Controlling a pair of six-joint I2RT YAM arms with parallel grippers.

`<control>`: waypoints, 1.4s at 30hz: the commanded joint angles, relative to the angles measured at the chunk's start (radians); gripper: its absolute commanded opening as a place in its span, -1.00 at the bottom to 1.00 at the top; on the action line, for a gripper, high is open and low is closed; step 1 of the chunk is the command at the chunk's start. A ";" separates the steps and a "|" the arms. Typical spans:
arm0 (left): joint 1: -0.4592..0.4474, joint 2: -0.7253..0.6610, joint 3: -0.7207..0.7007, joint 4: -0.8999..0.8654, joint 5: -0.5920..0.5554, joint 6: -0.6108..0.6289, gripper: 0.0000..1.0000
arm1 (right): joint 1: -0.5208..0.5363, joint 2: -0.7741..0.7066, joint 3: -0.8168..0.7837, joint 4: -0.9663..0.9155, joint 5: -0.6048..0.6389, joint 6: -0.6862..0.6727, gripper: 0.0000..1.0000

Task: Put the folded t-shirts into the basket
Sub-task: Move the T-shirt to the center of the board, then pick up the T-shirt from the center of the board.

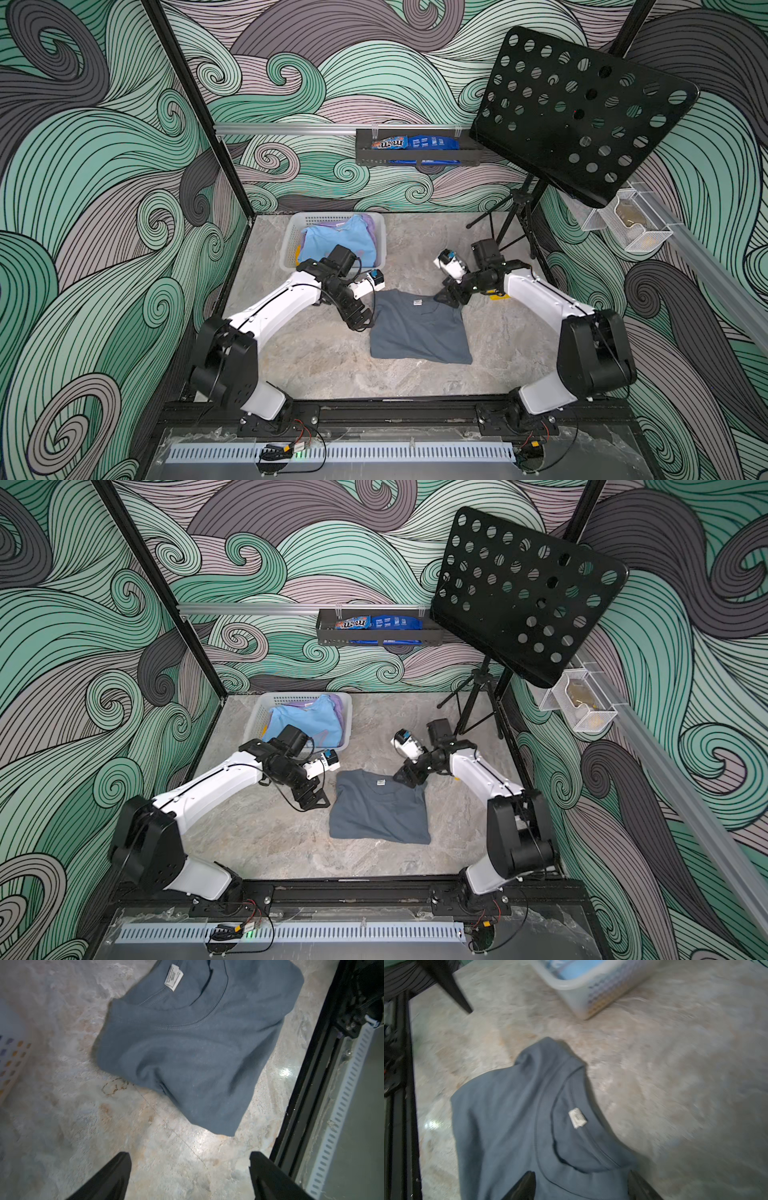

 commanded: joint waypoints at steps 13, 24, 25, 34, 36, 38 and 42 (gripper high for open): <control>-0.071 0.412 0.311 0.034 -0.251 0.016 0.87 | -0.046 0.140 -0.071 0.085 0.165 0.114 0.81; -0.071 0.528 0.378 -0.036 -0.248 0.050 0.87 | -0.018 0.178 -0.100 0.102 0.171 0.105 0.78; -0.071 0.535 0.377 -0.037 -0.245 0.051 0.86 | -0.017 0.186 -0.099 0.100 0.171 0.105 0.77; -0.073 0.582 0.407 -0.073 -0.187 0.046 0.54 | -0.014 0.216 -0.100 0.106 0.173 0.112 0.69; -0.074 0.589 0.406 -0.074 -0.182 0.044 0.42 | -0.011 0.224 -0.102 0.109 0.173 0.112 0.66; -0.078 0.590 0.404 -0.078 -0.183 0.043 0.31 | -0.006 0.232 -0.100 0.110 0.176 0.109 0.64; -0.078 0.583 0.385 -0.072 -0.178 0.032 0.00 | -0.003 0.241 -0.105 0.107 0.201 0.094 0.59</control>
